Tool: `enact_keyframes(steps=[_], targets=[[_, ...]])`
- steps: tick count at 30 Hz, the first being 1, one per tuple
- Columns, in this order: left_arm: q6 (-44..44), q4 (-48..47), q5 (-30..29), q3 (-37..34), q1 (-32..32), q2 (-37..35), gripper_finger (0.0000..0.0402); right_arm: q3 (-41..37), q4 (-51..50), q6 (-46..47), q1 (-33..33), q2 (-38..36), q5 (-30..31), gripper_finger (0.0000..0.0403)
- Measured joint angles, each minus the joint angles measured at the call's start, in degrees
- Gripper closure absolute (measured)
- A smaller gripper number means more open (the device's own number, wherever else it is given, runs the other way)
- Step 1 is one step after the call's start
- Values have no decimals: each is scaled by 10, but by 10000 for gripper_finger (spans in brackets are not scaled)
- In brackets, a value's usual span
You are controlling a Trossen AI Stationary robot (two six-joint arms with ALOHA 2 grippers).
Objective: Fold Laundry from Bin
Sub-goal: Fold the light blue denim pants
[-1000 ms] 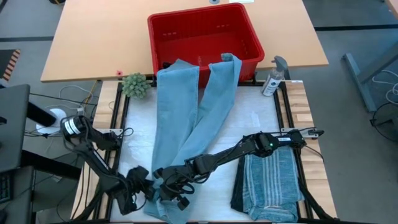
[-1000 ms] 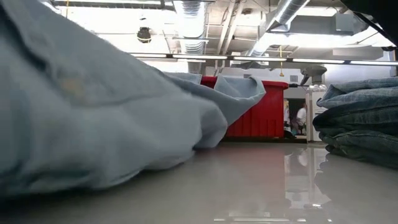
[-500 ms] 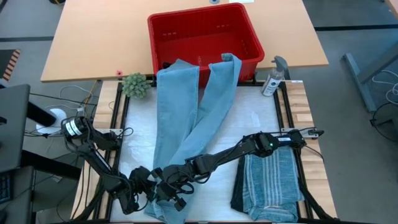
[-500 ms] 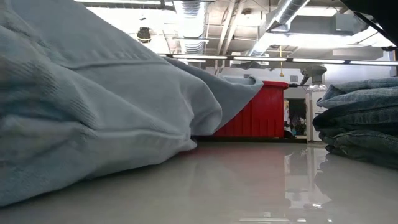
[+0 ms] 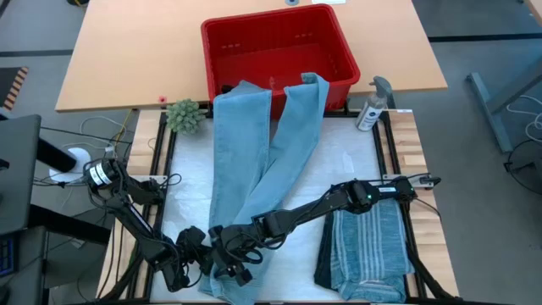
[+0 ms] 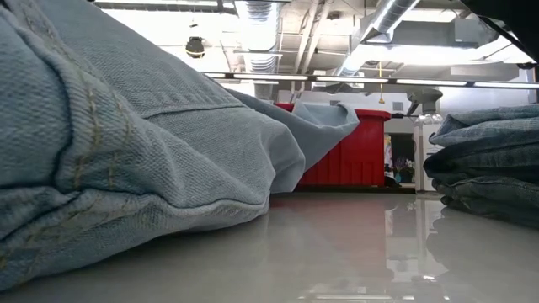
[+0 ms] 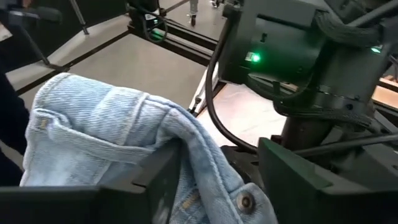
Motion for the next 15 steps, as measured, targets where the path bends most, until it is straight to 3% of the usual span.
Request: enact_keyframes(steps=[5, 15], targets=[[4, 0, 2, 0, 0, 0, 401, 0, 0, 8, 0, 0, 13, 133], [17, -11, 31, -1, 1, -35, 401, 0, -38, 40, -8, 0, 25, 127]])
